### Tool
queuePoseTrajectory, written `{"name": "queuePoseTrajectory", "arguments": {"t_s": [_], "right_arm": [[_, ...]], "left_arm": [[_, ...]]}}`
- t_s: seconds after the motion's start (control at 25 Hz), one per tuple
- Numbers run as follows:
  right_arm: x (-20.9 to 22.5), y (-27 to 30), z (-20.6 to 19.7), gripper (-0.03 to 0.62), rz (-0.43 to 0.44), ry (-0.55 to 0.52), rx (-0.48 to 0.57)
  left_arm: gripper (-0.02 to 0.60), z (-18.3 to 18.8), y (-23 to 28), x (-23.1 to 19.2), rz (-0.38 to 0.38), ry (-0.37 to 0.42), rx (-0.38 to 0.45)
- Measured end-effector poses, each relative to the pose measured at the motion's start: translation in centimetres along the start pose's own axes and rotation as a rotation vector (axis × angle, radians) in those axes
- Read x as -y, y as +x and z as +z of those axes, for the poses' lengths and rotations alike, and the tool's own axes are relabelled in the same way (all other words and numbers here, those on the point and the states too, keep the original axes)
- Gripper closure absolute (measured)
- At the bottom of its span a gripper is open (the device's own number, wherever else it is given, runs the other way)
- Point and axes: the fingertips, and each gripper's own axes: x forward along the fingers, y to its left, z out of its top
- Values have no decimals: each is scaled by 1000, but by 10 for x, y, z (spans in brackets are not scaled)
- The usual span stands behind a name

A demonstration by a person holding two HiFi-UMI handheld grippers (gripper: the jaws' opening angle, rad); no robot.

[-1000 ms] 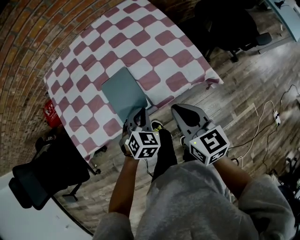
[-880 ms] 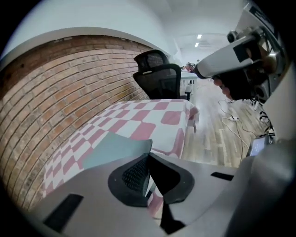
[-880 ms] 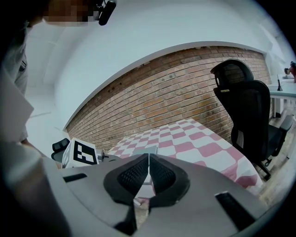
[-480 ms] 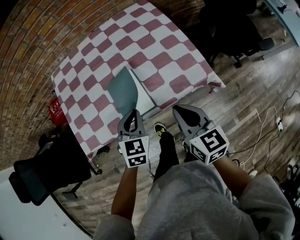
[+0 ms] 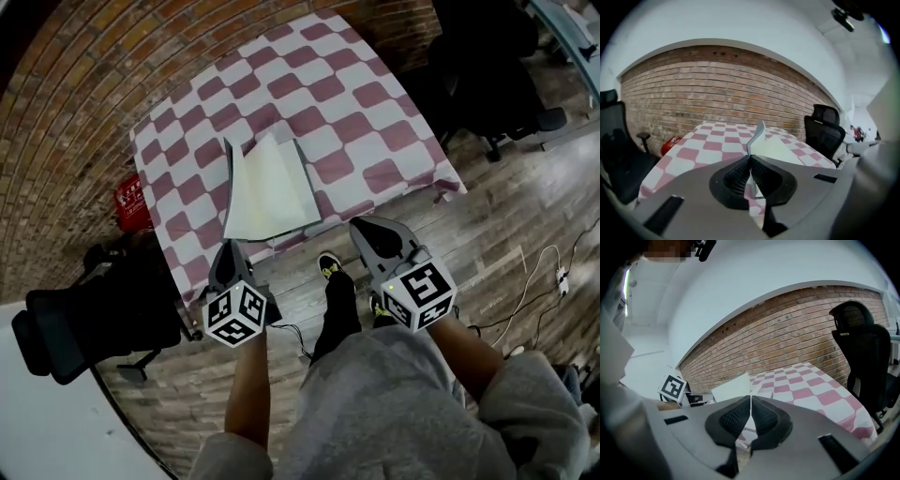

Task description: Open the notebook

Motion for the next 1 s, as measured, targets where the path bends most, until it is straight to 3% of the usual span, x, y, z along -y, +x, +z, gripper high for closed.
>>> {"name": "queuePoseTrajectory", "arguments": {"t_s": [0.12, 0.2, 0.32, 0.56, 0.76, 1.0], "right_arm": [[-7, 7, 1, 566, 16, -3, -2], [-10, 12, 0, 566, 25, -6, -11], [-12, 18, -3, 566, 31, -10, -27], [-8, 27, -2, 566, 22, -27, -45], [4, 28, -1, 566, -2, -34, -53], [8, 26, -7, 566, -9, -34, -76]], "left_arm": [[565, -12, 1, -53, 111, -199, -29], [563, -27, 5, -79, 174, -239, -71], [557, -45, 15, -100, 235, -221, -147], [528, -58, 34, -118, 325, -76, -271], [517, -75, 46, -128, 329, -58, -369], [515, -80, 46, -124, 322, -39, -369]]}}
